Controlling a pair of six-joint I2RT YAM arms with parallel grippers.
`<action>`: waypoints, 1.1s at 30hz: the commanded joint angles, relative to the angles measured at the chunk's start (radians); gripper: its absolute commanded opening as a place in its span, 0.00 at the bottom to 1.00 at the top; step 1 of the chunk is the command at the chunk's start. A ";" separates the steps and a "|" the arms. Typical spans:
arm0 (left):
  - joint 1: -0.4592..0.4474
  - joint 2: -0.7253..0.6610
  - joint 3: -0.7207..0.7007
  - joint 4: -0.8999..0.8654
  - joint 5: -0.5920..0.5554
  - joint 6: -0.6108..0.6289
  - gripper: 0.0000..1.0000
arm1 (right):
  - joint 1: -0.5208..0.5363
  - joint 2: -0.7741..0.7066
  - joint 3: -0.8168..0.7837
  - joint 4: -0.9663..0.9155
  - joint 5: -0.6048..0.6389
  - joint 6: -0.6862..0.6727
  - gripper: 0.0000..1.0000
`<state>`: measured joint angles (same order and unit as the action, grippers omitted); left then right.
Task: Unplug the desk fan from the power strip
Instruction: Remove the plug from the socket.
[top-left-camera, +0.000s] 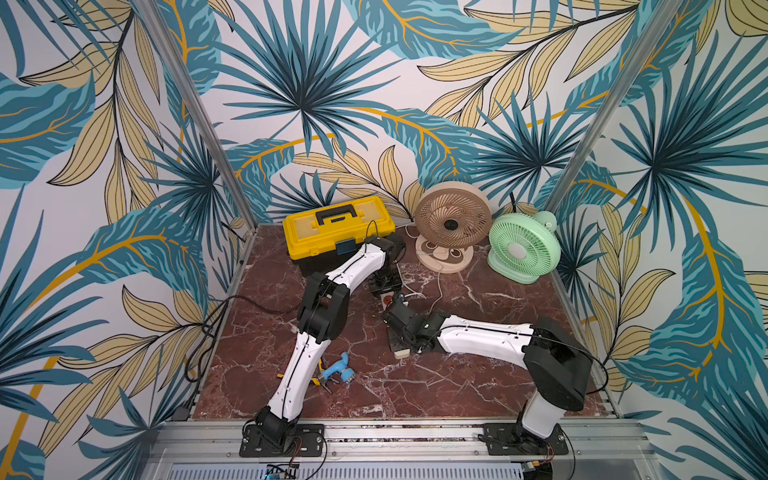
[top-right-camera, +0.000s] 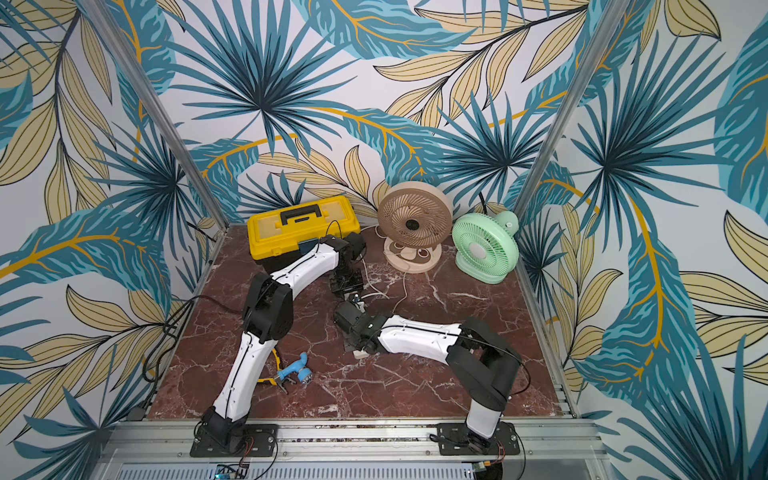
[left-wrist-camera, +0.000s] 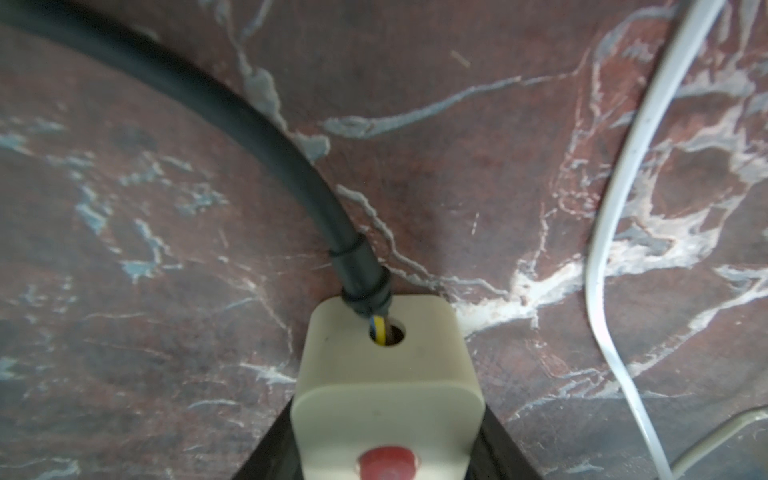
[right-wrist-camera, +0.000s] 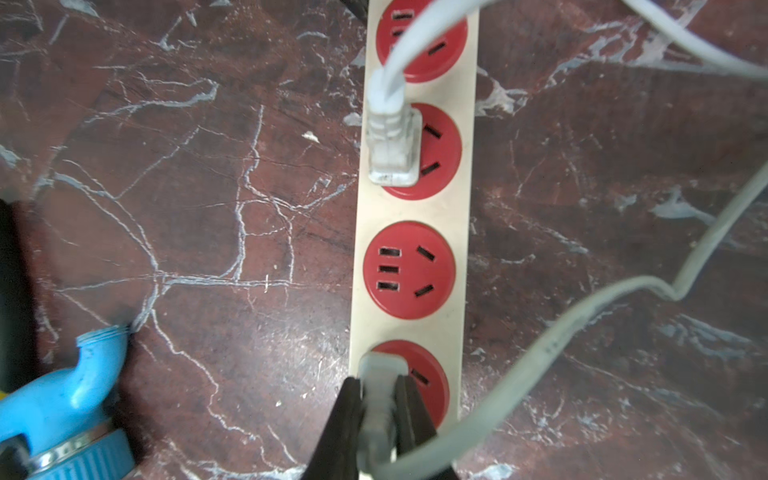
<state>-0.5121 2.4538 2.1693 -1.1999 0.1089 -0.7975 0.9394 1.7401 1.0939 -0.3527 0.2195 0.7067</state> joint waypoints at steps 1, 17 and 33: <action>0.020 0.132 -0.071 0.026 -0.034 0.042 0.00 | -0.045 -0.020 -0.048 0.035 -0.024 0.062 0.00; 0.027 0.135 -0.080 0.033 -0.036 0.047 0.00 | -0.003 0.011 0.045 -0.064 0.068 0.004 0.00; 0.026 0.151 -0.080 0.037 -0.044 0.043 0.00 | 0.149 0.135 0.237 -0.245 0.337 -0.077 0.00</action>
<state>-0.5072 2.4531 2.1643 -1.2003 0.1181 -0.7643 1.0615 1.8748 1.2911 -0.5629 0.4603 0.6655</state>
